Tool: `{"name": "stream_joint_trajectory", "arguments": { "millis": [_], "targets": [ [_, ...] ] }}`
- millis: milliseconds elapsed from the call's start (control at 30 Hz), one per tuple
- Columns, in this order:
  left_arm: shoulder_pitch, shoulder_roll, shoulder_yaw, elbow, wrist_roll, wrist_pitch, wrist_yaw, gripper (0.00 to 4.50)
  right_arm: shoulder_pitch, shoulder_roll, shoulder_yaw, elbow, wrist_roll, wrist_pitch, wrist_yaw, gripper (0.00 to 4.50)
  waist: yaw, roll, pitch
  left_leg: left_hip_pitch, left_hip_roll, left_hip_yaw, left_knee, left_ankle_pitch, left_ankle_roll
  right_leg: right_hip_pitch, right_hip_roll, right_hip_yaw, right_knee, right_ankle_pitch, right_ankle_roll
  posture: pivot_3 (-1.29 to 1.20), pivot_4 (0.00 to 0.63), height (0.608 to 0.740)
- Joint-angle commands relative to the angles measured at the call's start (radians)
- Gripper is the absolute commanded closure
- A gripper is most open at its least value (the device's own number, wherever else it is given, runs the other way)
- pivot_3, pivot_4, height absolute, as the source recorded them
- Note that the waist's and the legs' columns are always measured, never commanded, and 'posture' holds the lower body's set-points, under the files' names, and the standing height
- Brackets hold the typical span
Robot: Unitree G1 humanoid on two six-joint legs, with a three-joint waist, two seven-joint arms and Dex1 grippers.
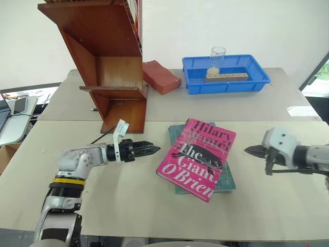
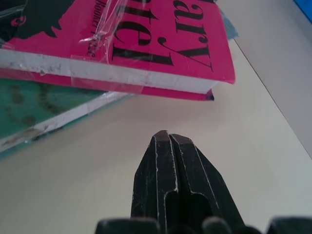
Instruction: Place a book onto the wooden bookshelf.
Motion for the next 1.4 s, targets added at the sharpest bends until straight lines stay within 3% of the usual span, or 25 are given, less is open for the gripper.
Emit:
{"name": "stream_joint_trajectory", "arguments": {
  "millis": [33, 267, 400, 667, 767, 967, 1233, 1400],
  "targets": [
    [-0.043, -0.035, -0.005, 0.056, 0.016, -0.002, 0.001, 0.0, -0.044, 0.02, 0.034, 0.018, -0.026, -0.013, -0.017, 4.43, 0.0, 0.0, 0.0, 0.0, 0.0, 0.0, 0.0, 0.0, 0.0, 0.0, 0.0, 0.0, 0.0, 0.0, 0.0, 0.0, 0.15, 0.649],
    [-0.088, -0.156, -0.006, 0.156, 0.034, 0.009, 0.035, 0.0, -0.13, 0.121, 0.124, 0.031, -0.035, -0.034, -0.017, 4.43, 0.001, 0.0, 0.0, -0.001, -0.001, -0.001, 0.0, 0.0, 0.0, 0.0, 0.0, 0.0, 0.0, 0.002, -0.002, 0.0, 0.15, 0.649],
    [-0.071, -0.172, -0.016, 0.151, 0.046, 0.024, 0.044, 0.0, -0.168, 0.182, 0.176, 0.014, -0.041, -0.02, -0.027, 4.43, -0.002, 0.0, 0.0, -0.001, -0.001, -0.002, 0.0, 0.0, 0.0, 0.0, 0.0, 0.0, 0.0, 0.002, -0.002, 0.0, 0.15, 0.649],
    [-0.027, -0.183, 0.091, 0.035, -0.051, 0.113, 0.08, 0.0, -0.213, 0.233, 0.223, 0.019, -0.056, -0.03, -0.026, 4.43, 0.0, 0.0, 0.0, -0.001, -0.001, -0.003, 0.0, 0.001, -0.001, 0.001, 0.0, -0.001, 0.0, 0.002, -0.002, 0.0, 0.15, 0.649],
    [-0.013, -0.181, 0.133, -0.021, -0.085, 0.133, 0.106, 0.78, -0.224, 0.233, 0.217, 0.027, -0.057, -0.036, -0.022, 4.5, 0.002, 0.0, 0.0, -0.001, -0.001, -0.003, 0.0, 0.001, -0.002, 0.0, 0.0, -0.001, 0.0, 0.002, -0.002, 0.0, 0.15, 0.649],
    [0.015, -0.174, 0.178, -0.114, -0.134, 0.176, 0.144, 3.62, -0.238, 0.218, 0.169, 0.007, -0.023, -0.023, -0.013, 4.5, 0.001, 0.0, 0.0, -0.001, -0.001, -0.003, 0.0, 0.001, -0.002, 0.001, 0.0, -0.001, 0.0, 0.002, -0.002, 0.0, 0.15, 0.649],
    [-0.133, -0.13, 0.2, -0.438, -0.182, 0.032, 0.146, 3.78, -0.101, 0.002, -0.158, -0.121, 0.132, 0.134, 0.066, 4.5, 0.015, -0.003, 0.002, -0.003, -0.002, -0.005, -0.001, 0.003, -0.005, 0.004, 0.0, -0.001, -0.006, 0.003, -0.003, 0.0, 0.15, 0.649],
    [-0.316, 0.009, 0.058, -0.503, 0.126, -0.363, 0.066, 3.78, -0.048, -0.067, -0.348, -0.177, 0.239, 0.238, 0.105, 4.5, 0.0, 0.0, 0.003, 0.005, -0.003, -0.005, -0.003, 0.003, -0.005, 0.016, -0.001, 0.0, -0.015, 0.001, 0.003, 0.0, 0.15, 0.649]
  ]
}}
